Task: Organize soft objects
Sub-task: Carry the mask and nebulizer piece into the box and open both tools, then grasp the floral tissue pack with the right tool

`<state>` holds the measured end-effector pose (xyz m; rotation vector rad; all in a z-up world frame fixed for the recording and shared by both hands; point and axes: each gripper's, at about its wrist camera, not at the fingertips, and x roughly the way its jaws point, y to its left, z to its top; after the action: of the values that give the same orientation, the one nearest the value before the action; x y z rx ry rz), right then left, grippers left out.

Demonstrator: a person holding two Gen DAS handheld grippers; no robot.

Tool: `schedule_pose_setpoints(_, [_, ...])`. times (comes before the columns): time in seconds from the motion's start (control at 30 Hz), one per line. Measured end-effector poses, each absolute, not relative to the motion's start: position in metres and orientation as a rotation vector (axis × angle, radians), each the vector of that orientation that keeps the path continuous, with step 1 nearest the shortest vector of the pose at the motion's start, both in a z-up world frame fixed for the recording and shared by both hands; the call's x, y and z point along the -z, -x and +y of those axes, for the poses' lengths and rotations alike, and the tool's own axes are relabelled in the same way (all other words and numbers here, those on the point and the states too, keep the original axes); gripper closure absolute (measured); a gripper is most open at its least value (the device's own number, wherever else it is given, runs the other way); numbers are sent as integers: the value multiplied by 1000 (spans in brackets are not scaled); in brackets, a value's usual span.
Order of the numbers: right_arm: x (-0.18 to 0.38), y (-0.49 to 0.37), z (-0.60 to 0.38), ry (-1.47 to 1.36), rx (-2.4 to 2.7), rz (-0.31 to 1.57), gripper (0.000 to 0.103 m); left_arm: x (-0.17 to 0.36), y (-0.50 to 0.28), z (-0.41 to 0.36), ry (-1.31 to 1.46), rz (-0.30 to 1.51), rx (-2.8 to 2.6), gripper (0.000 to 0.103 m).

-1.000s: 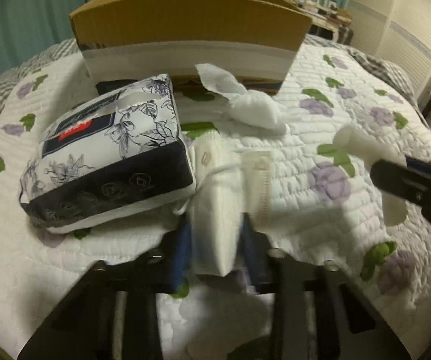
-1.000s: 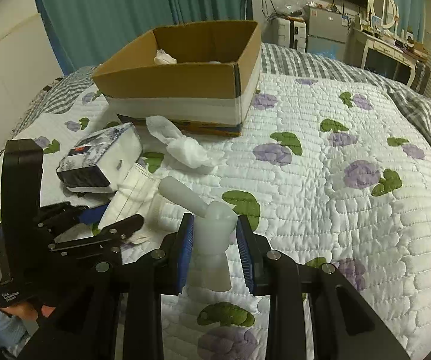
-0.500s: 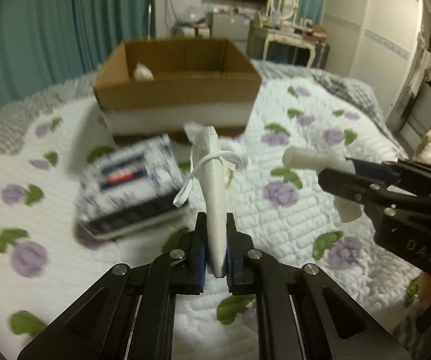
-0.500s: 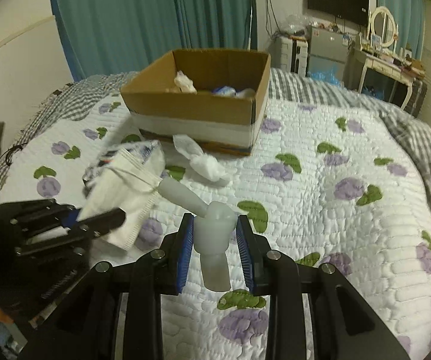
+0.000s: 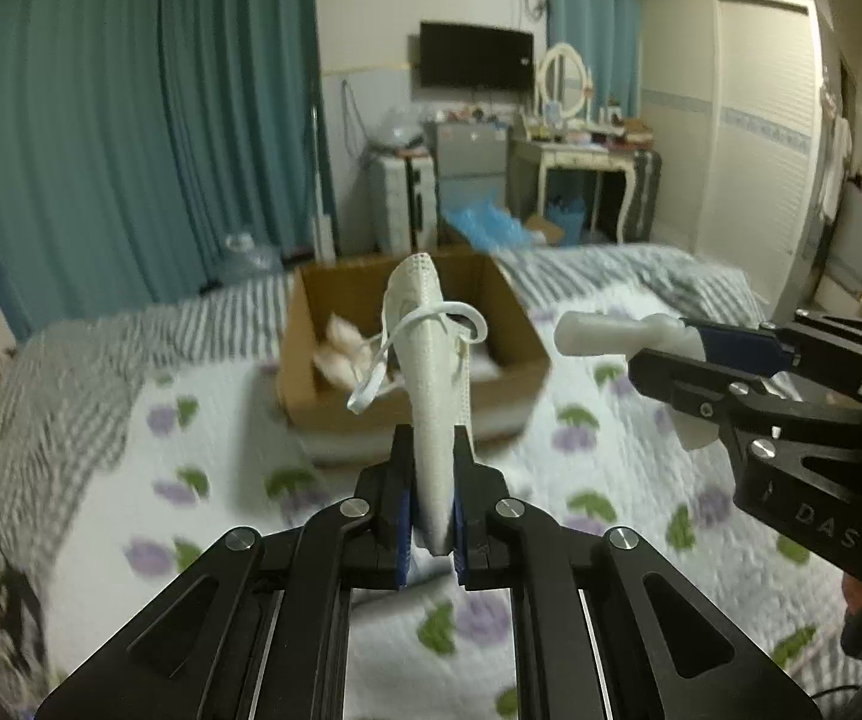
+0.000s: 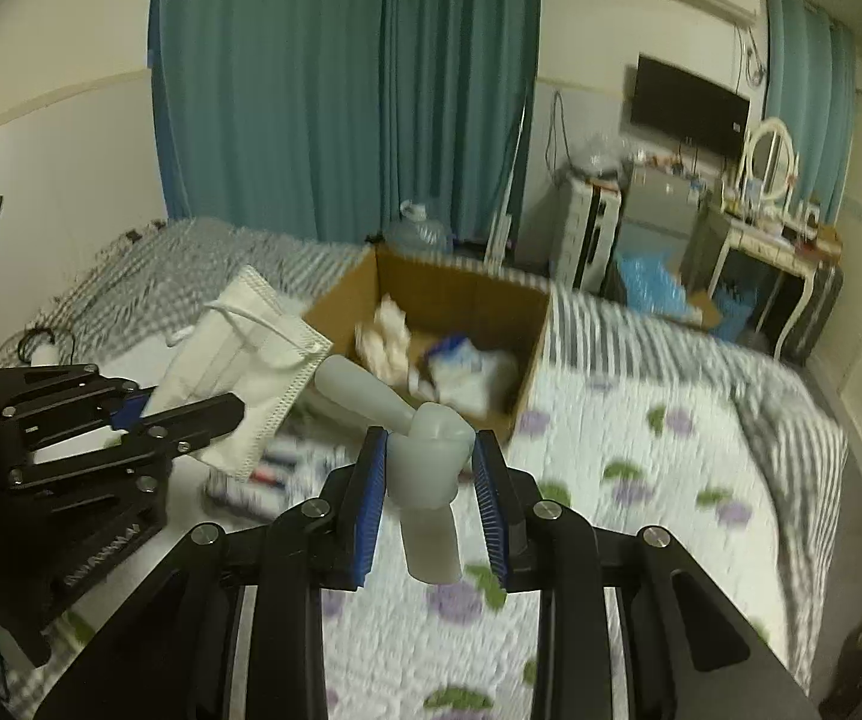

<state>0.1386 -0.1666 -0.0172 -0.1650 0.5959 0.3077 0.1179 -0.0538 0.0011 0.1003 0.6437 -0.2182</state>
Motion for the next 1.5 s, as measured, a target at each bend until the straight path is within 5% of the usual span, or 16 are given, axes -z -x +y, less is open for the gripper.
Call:
schedule_pose_setpoints(0.33, [2, -234, -148, 129, -341, 610, 75, -18, -213, -48, -158, 583, 205, 93])
schedule_pose_setpoints(0.77, [83, -362, -150, 106, -319, 736, 72, 53, -321, -46, -213, 699, 175, 77])
schedule_pose_setpoints(0.83, [93, -370, -153, 91, -312, 737, 67, 65, -331, -41, -218, 722, 149, 54])
schedule_pose_setpoints(0.9, [98, -372, -158, 72, -309, 729, 38, 71, -333, -38, -218, 724, 125, 32])
schedule_pose_setpoints(0.93, [98, -371, -161, 58, -307, 716, 35, 73, -334, -34, -212, 714, 103, 26])
schedule_pose_setpoints(1.27, [51, -331, -170, 52, -258, 612, 5, 41, -305, -13, -194, 642, 15, 22])
schedule_pose_setpoints(1.4, [19, -301, -170, 78, -232, 577, 2, 8, -273, -2, -187, 560, -12, 1])
schedule_pose_setpoints(1.5, [-4, -276, -172, 95, -239, 570, 2, -16, -245, 6, -185, 499, -10, 0])
